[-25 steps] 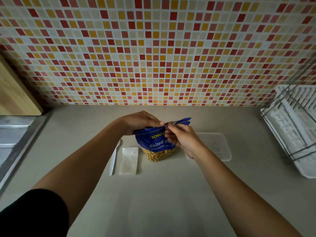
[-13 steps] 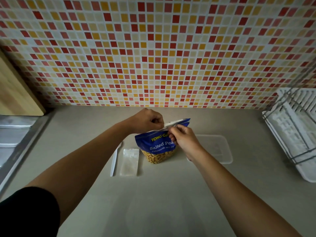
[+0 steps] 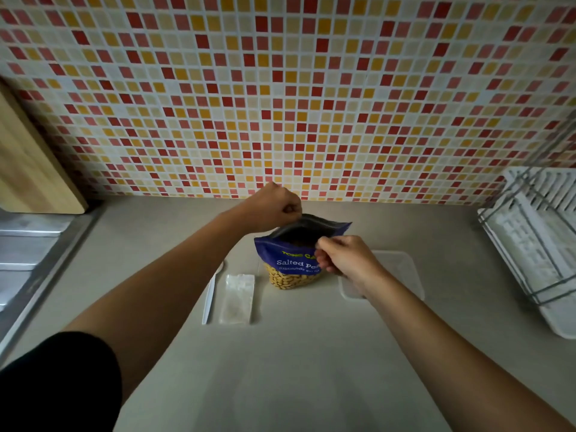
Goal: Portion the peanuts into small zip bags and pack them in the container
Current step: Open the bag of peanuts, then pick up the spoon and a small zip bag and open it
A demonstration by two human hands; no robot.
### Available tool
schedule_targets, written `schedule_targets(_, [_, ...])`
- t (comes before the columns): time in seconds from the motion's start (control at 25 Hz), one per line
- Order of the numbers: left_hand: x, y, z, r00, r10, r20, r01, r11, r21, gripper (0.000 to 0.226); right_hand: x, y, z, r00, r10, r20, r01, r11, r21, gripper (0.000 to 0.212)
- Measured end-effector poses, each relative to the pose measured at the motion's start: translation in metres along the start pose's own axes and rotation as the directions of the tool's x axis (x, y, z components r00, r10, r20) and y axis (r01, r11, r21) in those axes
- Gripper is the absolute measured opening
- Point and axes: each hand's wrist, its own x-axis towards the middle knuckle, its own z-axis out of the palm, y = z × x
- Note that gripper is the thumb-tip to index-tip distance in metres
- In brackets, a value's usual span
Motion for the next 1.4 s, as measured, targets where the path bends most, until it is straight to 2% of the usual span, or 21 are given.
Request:
schedule_targets(0.12, [0.012,-0.005,0.002,0.999,-0.002,-0.044,0.006,0.994,0.106,0.016,-0.012,-0.003,-0.001,0.99,0.02,0.141,0.018,0.964,-0.266,0.026])
schedule_targets(0.2, [0.015,-0.008,0.007,0.997,-0.035,-0.072,0.042,0.994,0.105,0.015,-0.017,-0.004,0.0,0.972,0.072,0.223,0.009,0.94,-0.341,0.027])
schedule_targets(0.28, [0.012,-0.008,0.009,0.992,-0.073,-0.101,0.077,0.997,0.032,0.017,-0.019,-0.004,-0.003,0.971,0.052,0.232,0.004,0.972,-0.235,0.027])
schedule_targets(0.32, [0.007,-0.008,0.007,0.985,-0.115,-0.127,0.108,0.992,-0.061,0.019,-0.018,0.002,-0.006,0.983,-0.009,0.184,0.038,0.987,-0.154,0.029])
schedule_targets(0.36, [-0.002,-0.008,0.006,0.968,-0.197,-0.153,0.162,0.963,-0.217,0.021,-0.017,0.008,-0.009,0.994,-0.09,0.069,0.096,0.992,-0.082,0.03])
schedule_targets(0.44, [-0.03,-0.007,0.009,0.893,-0.419,-0.166,0.26,0.779,-0.57,0.024,-0.014,0.024,-0.015,0.951,-0.229,-0.209,0.229,0.973,-0.02,0.015])
schedule_targets(0.48, [-0.046,-0.006,0.017,0.846,-0.509,-0.156,0.289,0.685,-0.669,0.026,-0.008,0.032,-0.017,0.943,-0.245,-0.225,0.247,0.969,-0.02,0.022])
schedule_targets(0.56, [-0.075,-0.002,0.042,0.797,-0.599,-0.071,0.335,0.537,-0.774,0.028,0.006,0.047,-0.015,0.971,-0.241,-0.006,0.239,0.968,-0.078,0.061])
schedule_targets(0.6, [-0.084,0.002,0.054,0.797,-0.604,-0.013,0.341,0.466,-0.816,0.028,0.013,0.051,-0.012,0.968,-0.226,0.106,0.238,0.964,-0.117,0.068])
schedule_targets(0.64, [-0.088,0.005,0.062,0.807,-0.589,0.032,0.339,0.419,-0.842,0.028,0.02,0.055,-0.01,0.958,-0.227,0.176,0.251,0.96,-0.126,0.066])
schedule_targets(0.68, [-0.089,0.005,0.068,0.819,-0.573,0.044,0.339,0.419,-0.842,0.028,0.023,0.056,-0.008,0.951,-0.24,0.197,0.266,0.956,-0.121,0.06])
schedule_targets(0.76, [-0.087,-0.003,0.07,0.826,-0.564,-0.007,0.36,0.536,-0.764,0.022,0.029,0.063,-0.006,0.942,-0.3,0.149,0.313,0.947,-0.073,0.046])
schedule_targets(0.84, [-0.085,-0.013,0.07,0.81,-0.581,-0.078,0.383,0.625,-0.681,0.02,0.029,0.065,-0.004,0.92,-0.388,0.062,0.393,0.912,-0.118,0.031])
schedule_targets(0.96, [-0.082,-0.018,0.07,0.802,-0.584,-0.128,0.38,0.663,-0.645,0.018,0.029,0.062,0.003,0.9,-0.434,-0.029,0.424,0.891,-0.161,0.019])
schedule_targets(1.08, [-0.081,-0.015,0.069,0.804,-0.57,-0.168,0.384,0.714,-0.586,0.018,0.032,0.062,0.005,0.914,-0.403,-0.046,0.393,0.908,-0.146,0.022])
schedule_targets(1.2, [-0.092,-0.015,0.07,0.804,-0.566,-0.183,0.365,0.712,-0.6,0.026,0.029,0.068,0.005,0.939,-0.337,-0.069,0.329,0.938,-0.105,0.04])
schedule_targets(1.32, [-0.115,-0.025,0.086,0.707,-0.687,-0.169,0.476,0.639,-0.604,0.029,0.016,0.096,0.025,0.94,-0.302,-0.161,0.287,0.952,-0.107,0.044])
schedule_targets(1.4, [-0.136,-0.033,0.107,0.694,-0.711,-0.114,0.586,0.65,-0.485,0.023,0.002,0.131,0.046,0.939,-0.312,-0.145,0.272,0.931,-0.242,0.049])
